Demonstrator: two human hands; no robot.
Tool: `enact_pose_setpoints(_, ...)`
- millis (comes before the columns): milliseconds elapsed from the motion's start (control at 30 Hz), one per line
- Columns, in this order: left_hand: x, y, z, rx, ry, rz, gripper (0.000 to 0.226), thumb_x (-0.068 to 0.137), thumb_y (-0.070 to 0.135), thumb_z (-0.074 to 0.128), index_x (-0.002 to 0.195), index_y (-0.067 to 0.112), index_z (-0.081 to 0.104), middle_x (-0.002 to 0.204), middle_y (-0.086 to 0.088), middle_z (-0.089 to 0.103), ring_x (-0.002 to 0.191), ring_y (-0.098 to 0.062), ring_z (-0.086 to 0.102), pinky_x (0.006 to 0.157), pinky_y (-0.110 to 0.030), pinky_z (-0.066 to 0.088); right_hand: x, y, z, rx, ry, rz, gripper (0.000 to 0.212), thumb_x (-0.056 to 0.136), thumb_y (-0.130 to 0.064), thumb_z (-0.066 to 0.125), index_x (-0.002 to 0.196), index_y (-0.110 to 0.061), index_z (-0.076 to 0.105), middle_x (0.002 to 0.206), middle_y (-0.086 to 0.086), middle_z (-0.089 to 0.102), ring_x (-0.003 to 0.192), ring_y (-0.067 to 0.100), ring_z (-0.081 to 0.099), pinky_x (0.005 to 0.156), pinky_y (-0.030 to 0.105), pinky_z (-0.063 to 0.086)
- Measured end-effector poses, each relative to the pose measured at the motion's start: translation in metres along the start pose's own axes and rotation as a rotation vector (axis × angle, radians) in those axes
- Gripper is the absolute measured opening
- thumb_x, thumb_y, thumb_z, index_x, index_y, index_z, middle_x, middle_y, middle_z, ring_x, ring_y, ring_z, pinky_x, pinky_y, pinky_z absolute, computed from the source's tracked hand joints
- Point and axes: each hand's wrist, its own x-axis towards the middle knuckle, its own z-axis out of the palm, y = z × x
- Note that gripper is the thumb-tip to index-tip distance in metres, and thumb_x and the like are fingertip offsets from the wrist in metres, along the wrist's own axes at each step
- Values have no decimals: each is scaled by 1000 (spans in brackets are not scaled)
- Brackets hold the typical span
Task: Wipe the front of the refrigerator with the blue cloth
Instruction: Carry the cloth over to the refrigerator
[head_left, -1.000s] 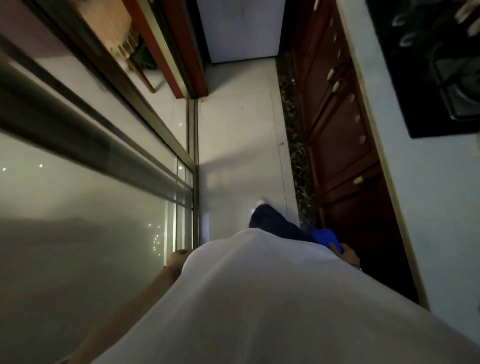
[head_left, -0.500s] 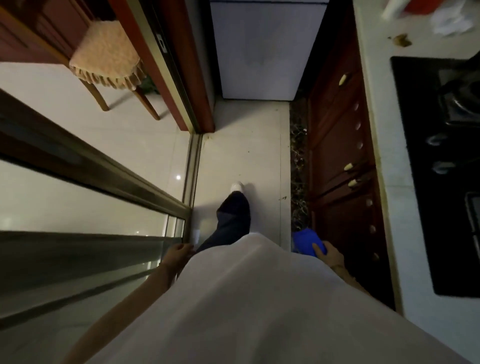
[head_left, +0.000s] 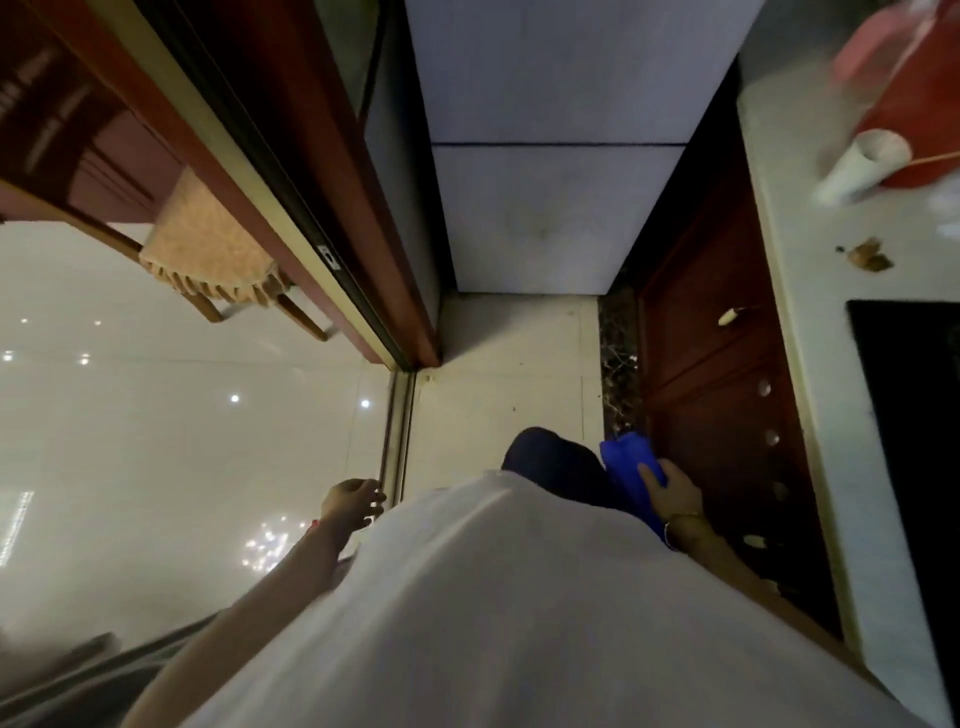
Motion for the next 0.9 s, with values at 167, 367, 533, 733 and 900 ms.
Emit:
enact_pose_setpoints(167, 54, 88, 8, 44, -7, 20, 29, 98, 14, 53, 116, -5, 65, 93, -13, 67, 78, -24, 63, 71, -30, 52, 61, -52, -12, -15, -63, 56, 44, 101, -28, 46, 133, 2, 47, 134, 27, 51, 122, 43, 49, 100, 40, 39)
enact_pose_setpoints(367, 108, 192, 25, 139, 24, 44, 31, 99, 18, 52, 118, 0, 67, 105, -7, 65, 89, -21, 57, 77, -24, 43, 159, -122, -45, 25, -60, 99, 54, 101, -31, 46, 144, -1, 34, 146, 25, 39, 133, 42, 39, 109, 44, 32)
enact_pose_setpoints(533, 139, 300, 32, 34, 36, 113, 28, 98, 18, 54, 111, -3, 68, 92, -12, 69, 88, -31, 66, 83, -41, 58, 229, -218, -105, 24, 59, -123, 43, 100, -27, 49, 134, 0, 48, 131, 25, 54, 118, 43, 52, 98, 42, 41)
enact_pose_setpoints(733, 144, 435, 34, 22, 72, 417, 20, 86, 47, 57, 84, 30, 66, 101, -16, 75, 96, -33, 71, 90, -41, 58, 261, -337, -169, 35, 309, -587, 57, 92, -52, 42, 128, -11, 56, 115, 15, 62, 105, 33, 61, 87, 35, 48)
enact_pose_setpoints(900, 93, 557, 18, -27, 153, 858, 15, 92, 34, 57, 100, 26, 67, 100, 3, 70, 93, -15, 66, 85, -32, 53, 238, -445, -221, 43, 665, -1057, 49, 96, -42, 41, 132, -11, 54, 108, 8, 54, 95, 22, 56, 82, 30, 45)
